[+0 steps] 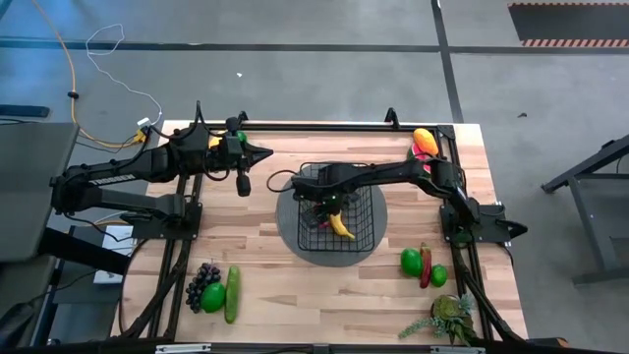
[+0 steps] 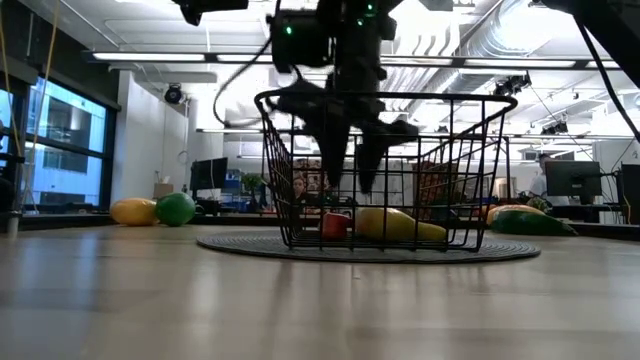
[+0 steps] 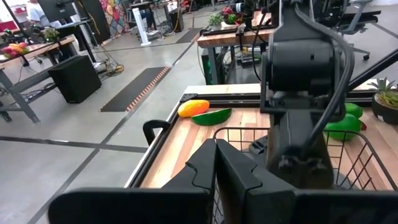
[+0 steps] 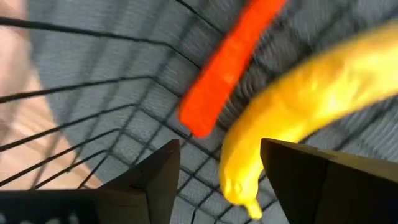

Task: Build produce basket
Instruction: Put the yellow banana into the black wire basket

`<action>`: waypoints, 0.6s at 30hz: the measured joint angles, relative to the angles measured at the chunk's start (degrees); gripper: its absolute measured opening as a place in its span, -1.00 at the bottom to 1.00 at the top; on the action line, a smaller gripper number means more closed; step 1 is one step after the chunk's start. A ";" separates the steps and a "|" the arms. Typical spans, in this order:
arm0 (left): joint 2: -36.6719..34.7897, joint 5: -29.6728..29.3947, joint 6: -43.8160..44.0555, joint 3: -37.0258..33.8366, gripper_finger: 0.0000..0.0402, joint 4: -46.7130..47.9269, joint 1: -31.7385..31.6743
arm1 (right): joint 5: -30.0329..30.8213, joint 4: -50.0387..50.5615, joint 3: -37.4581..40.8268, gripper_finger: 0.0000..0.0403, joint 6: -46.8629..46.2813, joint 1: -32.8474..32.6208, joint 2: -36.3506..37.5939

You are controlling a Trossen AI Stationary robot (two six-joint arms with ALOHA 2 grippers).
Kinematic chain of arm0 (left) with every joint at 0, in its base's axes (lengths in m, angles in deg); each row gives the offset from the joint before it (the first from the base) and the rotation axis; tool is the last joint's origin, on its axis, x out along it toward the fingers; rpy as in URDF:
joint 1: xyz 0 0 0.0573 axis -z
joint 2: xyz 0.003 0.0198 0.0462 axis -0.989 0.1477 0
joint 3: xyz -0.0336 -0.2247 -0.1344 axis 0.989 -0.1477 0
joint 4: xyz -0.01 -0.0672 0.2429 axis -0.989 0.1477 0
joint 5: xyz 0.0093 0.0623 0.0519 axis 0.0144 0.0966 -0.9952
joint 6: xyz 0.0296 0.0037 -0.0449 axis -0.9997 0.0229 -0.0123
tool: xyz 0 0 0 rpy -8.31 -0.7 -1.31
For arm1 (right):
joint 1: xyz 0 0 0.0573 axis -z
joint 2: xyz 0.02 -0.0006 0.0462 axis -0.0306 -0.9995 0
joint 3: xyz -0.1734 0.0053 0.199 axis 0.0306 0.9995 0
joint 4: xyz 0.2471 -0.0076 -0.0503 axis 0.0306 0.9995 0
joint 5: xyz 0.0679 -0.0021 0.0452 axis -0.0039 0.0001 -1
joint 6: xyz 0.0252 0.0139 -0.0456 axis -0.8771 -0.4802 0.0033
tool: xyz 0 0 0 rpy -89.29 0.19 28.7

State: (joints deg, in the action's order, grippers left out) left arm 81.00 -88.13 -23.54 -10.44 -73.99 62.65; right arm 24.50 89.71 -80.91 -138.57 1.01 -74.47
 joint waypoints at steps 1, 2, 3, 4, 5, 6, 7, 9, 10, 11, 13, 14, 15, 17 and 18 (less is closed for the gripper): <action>0.00 0.00 0.00 0.00 -1.00 0.00 0.00 | 1.03 0.17 -0.56 -0.02 1.65 0.09 0.01; 0.00 0.00 0.02 0.00 -1.00 0.01 0.00 | 1.86 0.21 -0.84 -0.06 3.13 0.23 0.01; 0.00 0.00 0.02 0.00 -1.00 0.01 0.01 | 2.48 0.23 -0.91 -0.12 4.43 0.43 0.01; 0.00 0.02 0.01 0.00 -1.00 0.02 0.00 | 2.66 0.32 -0.83 -0.20 5.90 0.68 0.01; 0.00 0.01 -0.01 0.00 -1.00 0.01 0.01 | 2.98 0.20 -0.35 -0.30 7.41 0.99 0.02; 0.00 0.02 -0.01 0.00 -1.00 0.02 0.02 | 3.43 0.17 0.41 -0.42 8.94 1.36 0.05; 0.00 0.02 0.02 0.00 -1.00 0.02 0.00 | 3.93 0.16 1.31 -0.56 10.64 1.64 0.05; 0.00 0.02 0.02 0.00 -1.00 0.02 0.00 | 4.05 -0.63 3.30 -0.86 14.42 2.28 0.03; 0.00 0.02 0.02 0.00 -1.00 0.02 0.00 | 4.25 -1.55 4.17 -0.92 16.68 2.53 0.03; 0.00 0.02 0.02 0.00 -1.00 0.02 0.02 | 4.27 -2.62 4.84 -0.93 19.03 2.73 0.03; 0.00 0.02 0.02 0.00 -1.00 0.02 0.00 | 4.16 -3.50 5.37 -0.89 23.24 2.86 -0.01; 0.00 0.02 0.02 0.00 -1.00 0.02 0.01 | 4.17 -4.13 5.37 -0.90 25.07 2.86 -0.02; 0.00 0.02 0.02 0.00 -1.00 0.02 0.00 | 4.13 -5.50 5.36 -0.92 26.66 2.86 0.02; 0.00 0.02 0.01 0.00 -1.00 0.02 0.00 | 4.07 -7.25 5.35 -0.98 28.97 2.86 0.44; 0.00 0.02 0.02 0.00 -1.00 0.03 0.00 | 4.07 -7.89 5.35 -0.98 29.99 2.84 0.70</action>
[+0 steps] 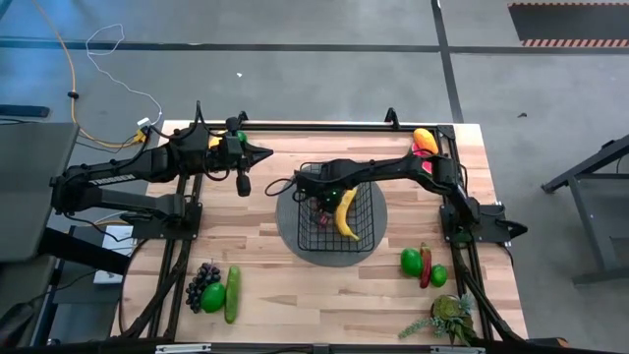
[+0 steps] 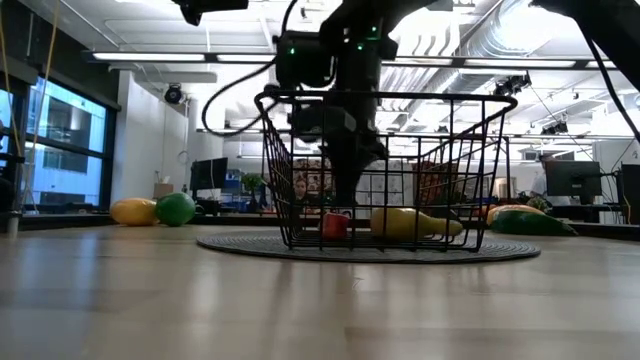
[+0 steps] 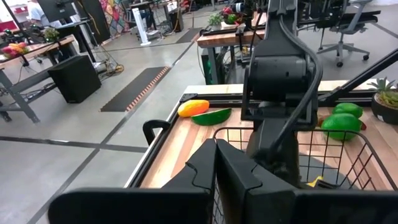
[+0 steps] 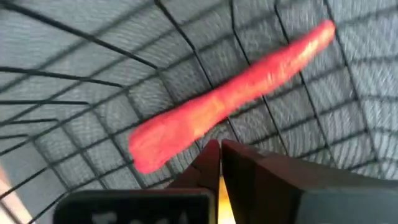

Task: Build produce basket
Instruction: Put the yellow banana into the black wire basket

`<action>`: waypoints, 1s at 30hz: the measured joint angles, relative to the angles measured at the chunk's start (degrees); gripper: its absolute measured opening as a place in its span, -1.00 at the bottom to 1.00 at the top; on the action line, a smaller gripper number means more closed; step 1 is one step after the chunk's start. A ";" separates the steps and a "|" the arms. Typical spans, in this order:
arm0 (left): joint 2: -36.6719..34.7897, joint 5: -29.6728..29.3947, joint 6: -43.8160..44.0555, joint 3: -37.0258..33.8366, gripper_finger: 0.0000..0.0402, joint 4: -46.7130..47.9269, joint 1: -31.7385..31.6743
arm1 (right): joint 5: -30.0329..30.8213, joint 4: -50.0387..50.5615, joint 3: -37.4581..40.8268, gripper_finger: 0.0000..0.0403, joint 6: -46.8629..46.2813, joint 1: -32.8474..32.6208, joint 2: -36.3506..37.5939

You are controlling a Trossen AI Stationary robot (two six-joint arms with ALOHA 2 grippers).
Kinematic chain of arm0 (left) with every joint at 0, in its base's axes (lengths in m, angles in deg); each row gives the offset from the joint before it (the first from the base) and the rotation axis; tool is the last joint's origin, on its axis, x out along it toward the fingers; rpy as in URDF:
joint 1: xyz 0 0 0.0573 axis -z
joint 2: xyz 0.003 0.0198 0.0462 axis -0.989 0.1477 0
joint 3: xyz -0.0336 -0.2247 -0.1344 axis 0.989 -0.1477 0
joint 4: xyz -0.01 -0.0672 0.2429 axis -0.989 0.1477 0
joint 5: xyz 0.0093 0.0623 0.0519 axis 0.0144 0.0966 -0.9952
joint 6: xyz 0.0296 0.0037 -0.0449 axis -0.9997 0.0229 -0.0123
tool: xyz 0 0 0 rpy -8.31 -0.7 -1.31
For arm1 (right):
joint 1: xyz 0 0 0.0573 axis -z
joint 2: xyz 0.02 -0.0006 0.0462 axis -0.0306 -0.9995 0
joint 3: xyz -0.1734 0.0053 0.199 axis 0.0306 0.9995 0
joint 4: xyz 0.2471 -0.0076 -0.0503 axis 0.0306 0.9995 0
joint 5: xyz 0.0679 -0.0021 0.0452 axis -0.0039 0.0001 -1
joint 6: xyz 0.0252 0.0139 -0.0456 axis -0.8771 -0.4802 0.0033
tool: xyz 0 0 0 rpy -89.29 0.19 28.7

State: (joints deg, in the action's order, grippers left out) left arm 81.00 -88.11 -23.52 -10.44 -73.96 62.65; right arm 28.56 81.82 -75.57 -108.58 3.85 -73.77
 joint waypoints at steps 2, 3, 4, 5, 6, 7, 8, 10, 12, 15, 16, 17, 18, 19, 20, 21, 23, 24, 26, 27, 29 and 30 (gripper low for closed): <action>0.00 0.00 0.00 0.00 -1.00 0.01 0.00 | -0.02 -0.94 -0.11 -0.97 1.37 0.22 0.11; 0.00 0.00 0.00 0.00 -1.00 0.01 0.02 | -0.04 -0.12 -0.10 -0.98 2.15 0.37 0.09; -0.02 0.00 0.01 0.00 -1.00 0.01 0.01 | -0.04 1.12 0.01 -0.99 2.80 0.49 0.07; -0.02 -0.01 0.16 0.00 -1.00 0.01 0.01 | -0.07 1.32 0.28 -0.99 3.34 0.64 0.07; -0.02 0.00 0.41 0.00 -1.00 0.01 0.02 | -0.05 0.85 0.72 -0.99 3.60 0.80 0.07; -0.02 0.00 0.44 0.00 -1.00 0.01 0.01 | -0.15 1.13 1.17 -0.99 3.63 0.93 0.07; -0.02 0.00 0.44 0.00 -1.00 0.01 0.00 | -0.65 1.92 1.67 -1.00 3.71 1.11 0.07; -0.02 0.00 0.44 0.00 -1.00 0.01 0.02 | -1.82 2.19 2.89 -1.00 4.01 1.24 0.07; -0.02 0.00 0.44 0.00 -1.00 0.01 0.01 | -2.18 2.01 4.14 -1.00 3.28 1.21 0.04; -0.02 0.00 0.44 0.00 -1.00 0.01 0.02 | -2.25 2.05 4.46 -1.00 2.45 1.16 0.00; -0.02 -0.01 0.44 0.00 -1.00 0.01 0.01 | -2.21 2.00 4.46 -1.00 2.51 1.14 0.00; -0.02 -0.02 0.44 0.00 -1.00 0.01 0.00 | -2.20 2.12 4.46 -1.00 2.55 1.14 0.00; -0.02 -0.06 0.44 0.00 -1.00 0.01 0.01 | -2.14 2.26 4.46 -1.00 2.51 1.14 0.00; -0.02 -0.24 0.44 0.00 -1.00 0.01 0.02 | -2.10 2.28 4.46 -1.00 2.28 1.16 0.00; -0.02 -0.45 0.44 0.00 -1.00 0.01 0.02 | -2.08 2.18 4.46 -1.00 2.03 1.21 0.05; -0.02 -0.55 0.44 0.00 -1.00 0.01 0.02 | -1.98 2.16 4.46 -1.00 1.75 1.27 0.19; -0.02 -1.12 0.44 0.00 -1.00 0.01 0.02 | -0.87 1.68 4.46 -1.00 1.68 1.27 1.19; -0.02 -1.32 0.45 0.00 -1.00 0.00 0.00 | 0.31 1.84 4.30 -1.00 1.70 1.31 2.02; -0.02 -1.42 0.44 0.00 -1.00 0.00 0.01 | 2.84 3.06 3.61 -1.00 1.77 1.53 3.82; -0.02 -1.42 0.44 0.00 -1.00 -0.01 0.00 | 3.59 3.32 3.50 -1.00 1.73 1.72 4.90; -0.02 -1.42 0.44 0.00 -1.00 -0.01 0.00 | 4.92 4.30 3.50 -1.00 1.36 2.14 7.15; -0.02 -1.40 0.44 0.00 -1.00 -0.01 0.00 | 5.05 4.78 3.50 -1.00 1.26 2.29 8.43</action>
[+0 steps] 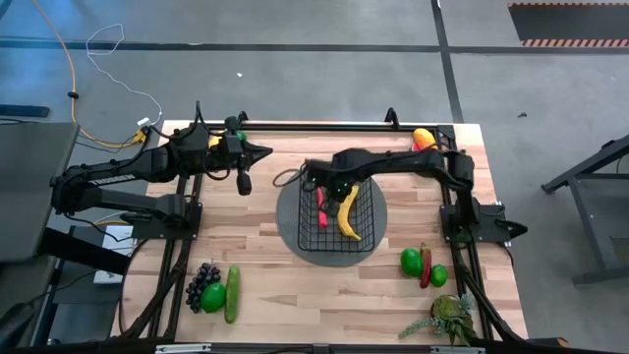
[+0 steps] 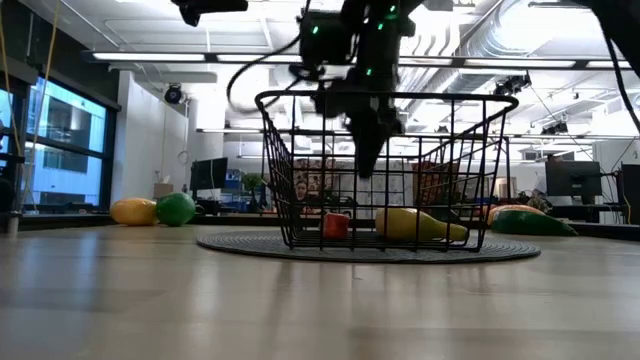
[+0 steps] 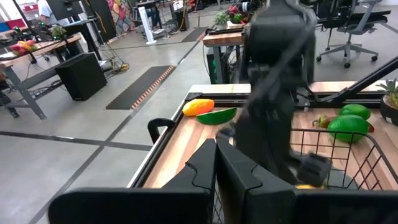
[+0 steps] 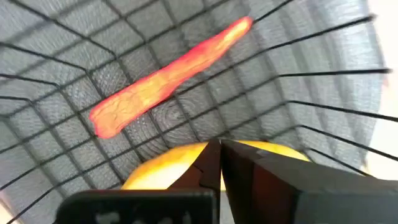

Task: Build produce basket
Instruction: Put the yellow banana into the black wire basket, then put the watermelon into the black wire basket

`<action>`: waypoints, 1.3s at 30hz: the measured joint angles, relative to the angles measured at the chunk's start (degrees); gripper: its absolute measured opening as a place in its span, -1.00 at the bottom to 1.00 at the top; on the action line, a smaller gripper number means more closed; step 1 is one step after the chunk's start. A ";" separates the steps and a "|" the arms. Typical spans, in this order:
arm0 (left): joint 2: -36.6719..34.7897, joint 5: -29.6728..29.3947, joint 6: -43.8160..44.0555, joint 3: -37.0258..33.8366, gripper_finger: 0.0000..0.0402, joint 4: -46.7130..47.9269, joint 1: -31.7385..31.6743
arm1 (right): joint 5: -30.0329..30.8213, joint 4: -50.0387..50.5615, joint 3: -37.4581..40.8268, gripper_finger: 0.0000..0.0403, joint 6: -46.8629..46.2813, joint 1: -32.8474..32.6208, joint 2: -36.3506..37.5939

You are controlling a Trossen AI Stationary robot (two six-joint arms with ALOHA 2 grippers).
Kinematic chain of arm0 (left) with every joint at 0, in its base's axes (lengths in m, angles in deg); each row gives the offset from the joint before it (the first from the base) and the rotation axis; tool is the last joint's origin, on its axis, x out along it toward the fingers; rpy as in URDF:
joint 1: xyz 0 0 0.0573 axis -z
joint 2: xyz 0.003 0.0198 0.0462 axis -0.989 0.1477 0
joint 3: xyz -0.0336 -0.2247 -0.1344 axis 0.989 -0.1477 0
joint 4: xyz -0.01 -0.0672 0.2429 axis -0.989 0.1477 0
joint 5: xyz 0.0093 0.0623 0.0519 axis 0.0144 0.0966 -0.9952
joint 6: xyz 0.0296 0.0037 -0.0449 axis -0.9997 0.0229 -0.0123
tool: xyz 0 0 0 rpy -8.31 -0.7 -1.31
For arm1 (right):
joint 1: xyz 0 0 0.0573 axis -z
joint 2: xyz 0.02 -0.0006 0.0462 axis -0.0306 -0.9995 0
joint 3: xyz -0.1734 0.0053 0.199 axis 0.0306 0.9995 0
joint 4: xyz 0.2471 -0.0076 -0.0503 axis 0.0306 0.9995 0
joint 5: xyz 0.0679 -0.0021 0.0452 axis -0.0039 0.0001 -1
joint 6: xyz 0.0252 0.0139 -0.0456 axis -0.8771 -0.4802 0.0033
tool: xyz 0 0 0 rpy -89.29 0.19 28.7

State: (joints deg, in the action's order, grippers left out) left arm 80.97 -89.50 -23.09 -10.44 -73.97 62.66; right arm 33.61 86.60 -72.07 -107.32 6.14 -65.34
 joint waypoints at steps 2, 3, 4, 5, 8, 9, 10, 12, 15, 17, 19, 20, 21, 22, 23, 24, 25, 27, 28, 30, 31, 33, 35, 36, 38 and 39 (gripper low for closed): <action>0.00 0.04 0.02 0.00 -1.00 0.00 0.02 | 1.06 0.67 0.06 -1.00 -0.11 0.09 2.74; 0.00 0.04 0.02 0.00 -1.00 0.02 0.01 | 1.72 0.52 0.45 -1.00 -0.28 0.08 4.31; 0.00 0.04 0.02 0.00 -1.00 0.02 0.01 | 2.45 0.41 1.19 -1.00 -0.80 -0.06 5.95; 0.00 0.04 0.04 0.00 -1.00 0.02 0.01 | 3.39 0.25 2.27 -1.00 -1.48 -0.32 7.68; 0.00 0.10 0.22 0.00 -1.00 0.09 0.02 | 5.03 -1.86 8.32 -1.00 -4.23 -0.95 13.92; 0.00 0.41 0.22 0.00 -1.00 0.11 0.00 | 5.00 -3.37 11.22 -1.00 -5.56 -1.19 16.54; 0.00 1.15 0.49 0.00 -1.00 0.19 0.00 | 4.96 -5.27 14.26 -1.00 -7.19 -1.48 19.26; 0.00 3.30 1.48 0.00 -1.00 0.32 0.00 | 4.94 -9.65 20.55 -1.00 -10.58 -2.32 25.24; 0.00 6.46 3.06 0.00 -1.00 0.39 0.01 | 6.03 -17.14 28.37 -1.00 -13.44 -3.78 34.21; -0.02 7.44 3.71 0.00 -1.00 0.39 0.15 | 7.70 -21.82 32.71 -1.00 -13.96 -4.74 39.98; 0.00 7.54 5.33 -0.02 -1.00 0.39 0.15 | 9.01 -26.04 36.55 -1.00 -13.08 -5.34 45.18; -0.02 7.44 6.61 0.00 -1.00 0.37 0.15 | 9.05 -28.24 38.34 -1.00 -12.11 -5.44 47.76; -0.02 7.33 8.17 0.00 -1.00 0.32 0.14 | 9.05 -30.68 40.06 -1.00 -11.32 -5.41 50.26; -0.02 7.22 9.94 -0.02 -1.00 0.09 0.14 | 8.75 -33.12 41.68 -1.00 -10.04 -5.25 52.51; 0.00 7.11 11.78 -0.02 -1.00 -0.35 0.13 | 8.22 -35.81 43.32 -1.00 -8.13 -4.93 54.65; -0.02 7.10 13.53 -0.02 -1.00 -0.93 0.13 | 7.17 -38.75 44.94 -1.00 -6.37 -4.62 56.64; -0.01 7.10 15.18 -0.02 -1.00 -1.64 0.14 | 6.25 -41.67 46.44 -1.00 -4.50 -4.32 58.45; -0.01 7.47 17.83 -0.02 -1.00 -3.25 0.15 | 4.51 -48.28 49.25 -1.00 -0.51 -3.66 61.66; -0.02 7.62 18.55 -0.02 -1.00 -4.06 0.15 | 4.05 -51.34 50.60 -1.00 1.36 -3.31 62.99; -0.02 7.74 19.04 -0.02 -1.00 -5.31 0.15 | 3.79 -57.03 53.13 -1.00 3.14 -2.66 65.20; -0.02 7.77 19.06 -0.02 -1.00 -5.65 0.15 | 3.78 -60.00 54.35 -1.00 3.20 -2.27 66.00; -0.02 7.78 18.63 -0.02 -1.00 -6.24 0.15 | 3.78 -65.40 56.39 -1.00 1.71 -1.75 67.17; -0.02 7.76 17.77 -0.02 -1.00 -6.23 0.15 | 3.78 -70.29 57.90 -1.00 0.30 -1.60 67.50; -0.02 7.76 17.59 -0.02 -1.00 -6.20 0.15 | 3.60 -71.68 58.34 -1.00 0.17 -1.61 67.48; -0.02 7.78 17.59 -0.02 -1.00 -6.20 0.15 | 2.21 -73.00 58.42 -1.00 0.26 -1.66 67.08; -0.02 7.80 17.56 -0.02 -1.00 -6.19 0.15 | 1.87 -73.13 58.42 -1.00 0.69 -1.66 66.91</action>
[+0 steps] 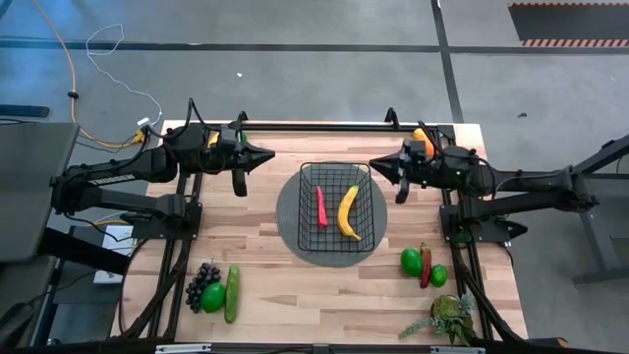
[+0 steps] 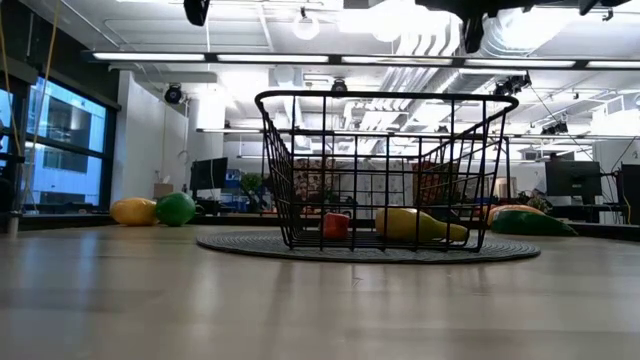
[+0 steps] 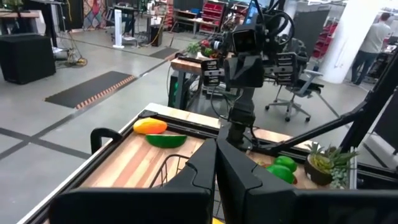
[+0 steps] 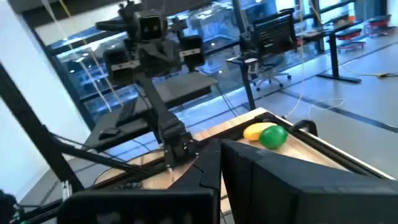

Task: Build produce basket
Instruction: Put the watermelon into the black wire basket

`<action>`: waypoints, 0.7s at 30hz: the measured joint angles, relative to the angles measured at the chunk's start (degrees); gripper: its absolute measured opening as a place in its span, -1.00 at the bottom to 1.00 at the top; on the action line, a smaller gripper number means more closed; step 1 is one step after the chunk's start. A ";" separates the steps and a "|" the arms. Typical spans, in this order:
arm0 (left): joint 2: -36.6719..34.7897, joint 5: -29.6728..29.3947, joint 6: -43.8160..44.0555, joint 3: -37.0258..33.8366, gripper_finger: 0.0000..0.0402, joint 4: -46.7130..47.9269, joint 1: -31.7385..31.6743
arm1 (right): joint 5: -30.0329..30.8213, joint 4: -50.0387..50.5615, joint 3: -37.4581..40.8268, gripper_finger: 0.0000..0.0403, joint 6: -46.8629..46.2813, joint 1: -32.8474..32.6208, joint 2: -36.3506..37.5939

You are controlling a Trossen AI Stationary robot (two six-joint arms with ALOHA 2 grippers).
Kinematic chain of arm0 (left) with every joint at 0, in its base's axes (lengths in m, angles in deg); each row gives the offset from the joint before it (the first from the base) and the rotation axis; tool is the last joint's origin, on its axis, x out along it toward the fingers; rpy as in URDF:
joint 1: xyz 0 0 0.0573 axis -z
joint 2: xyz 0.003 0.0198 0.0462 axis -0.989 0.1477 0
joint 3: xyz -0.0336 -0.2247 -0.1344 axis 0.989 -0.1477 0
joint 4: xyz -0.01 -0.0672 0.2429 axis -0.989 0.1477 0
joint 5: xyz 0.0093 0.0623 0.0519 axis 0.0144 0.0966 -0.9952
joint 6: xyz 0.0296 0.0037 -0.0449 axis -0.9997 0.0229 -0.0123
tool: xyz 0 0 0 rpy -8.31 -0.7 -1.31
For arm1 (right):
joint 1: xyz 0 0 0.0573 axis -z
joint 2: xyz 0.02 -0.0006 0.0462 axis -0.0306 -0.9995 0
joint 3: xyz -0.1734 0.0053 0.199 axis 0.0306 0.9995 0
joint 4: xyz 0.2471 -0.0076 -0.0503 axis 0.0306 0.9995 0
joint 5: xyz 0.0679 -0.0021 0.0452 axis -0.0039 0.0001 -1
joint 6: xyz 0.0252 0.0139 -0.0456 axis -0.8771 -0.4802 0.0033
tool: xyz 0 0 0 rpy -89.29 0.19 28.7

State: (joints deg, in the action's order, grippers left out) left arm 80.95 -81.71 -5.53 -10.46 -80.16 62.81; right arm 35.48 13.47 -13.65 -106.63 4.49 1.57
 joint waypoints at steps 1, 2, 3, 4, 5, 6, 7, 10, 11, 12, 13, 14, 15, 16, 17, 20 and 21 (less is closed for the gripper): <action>0.00 0.13 -0.31 0.00 -1.00 0.02 0.00 | -0.32 0.10 0.00 -1.00 0.68 -0.01 -0.14; 0.00 0.37 -0.93 0.00 -1.00 0.02 0.00 | -0.42 0.09 0.00 -1.00 1.09 -0.02 -0.32; 0.00 0.58 -1.59 0.00 -1.00 0.02 0.00 | -0.49 0.13 0.00 -1.00 1.18 -0.02 -0.36; 0.00 0.83 -2.24 0.00 -1.00 0.02 0.00 | -0.45 0.12 0.00 -1.00 1.12 0.00 -0.37; 0.00 1.09 -2.78 0.00 -1.00 0.03 0.00 | -0.45 0.02 0.00 -1.00 0.69 0.00 -0.43; 0.00 1.26 -2.98 0.00 -1.00 0.04 0.00 | -0.45 -0.03 0.00 -1.00 0.22 0.00 -0.49; 0.00 1.27 -2.98 0.00 -1.00 0.04 0.00 | -0.45 -0.01 0.00 -1.00 -0.61 0.00 -0.55; 0.00 1.29 -2.98 0.00 -1.00 0.04 0.00 | -0.43 -0.98 0.00 -1.00 -2.60 -0.02 -0.56; 0.00 1.29 -2.98 0.00 -1.00 0.04 0.00 | -0.42 -1.22 0.00 -1.00 -3.42 -0.02 -0.56; 0.00 1.29 -2.98 0.00 -1.00 0.04 0.00 | -0.40 -1.51 0.00 -1.00 -3.71 0.00 -0.56; 0.00 1.29 -2.98 0.00 -1.00 0.04 0.00 | -0.36 -2.01 0.00 -1.00 -3.80 0.00 -0.58; 0.00 1.29 -2.99 0.00 -1.00 0.04 0.00 | -0.34 -2.61 0.00 -1.00 -3.80 0.00 -0.58; 0.00 1.29 -3.17 0.00 -1.00 0.04 0.00 | -0.32 -3.10 -0.02 -1.00 -3.75 0.00 -0.58; 0.00 1.28 -3.65 0.00 -1.00 0.04 0.00 | -0.32 -3.39 -0.02 -1.00 -3.75 0.00 -0.58; 0.00 1.27 -4.32 0.00 -1.00 0.04 -0.01 | -0.32 -3.54 -0.02 -1.00 -3.77 -0.02 -0.58; 0.00 1.27 -6.06 0.00 -1.00 0.04 -0.02 | -0.30 -3.79 -0.02 -1.00 -3.75 0.00 -0.58; 0.00 1.27 -6.20 0.00 -1.00 0.04 -0.02 | -0.30 -3.77 -0.02 -1.00 -3.75 0.00 -0.58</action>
State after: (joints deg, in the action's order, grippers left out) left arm 80.95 -80.43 -11.73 -10.46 -80.11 62.78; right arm 35.19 9.70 -13.67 -110.38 4.49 0.99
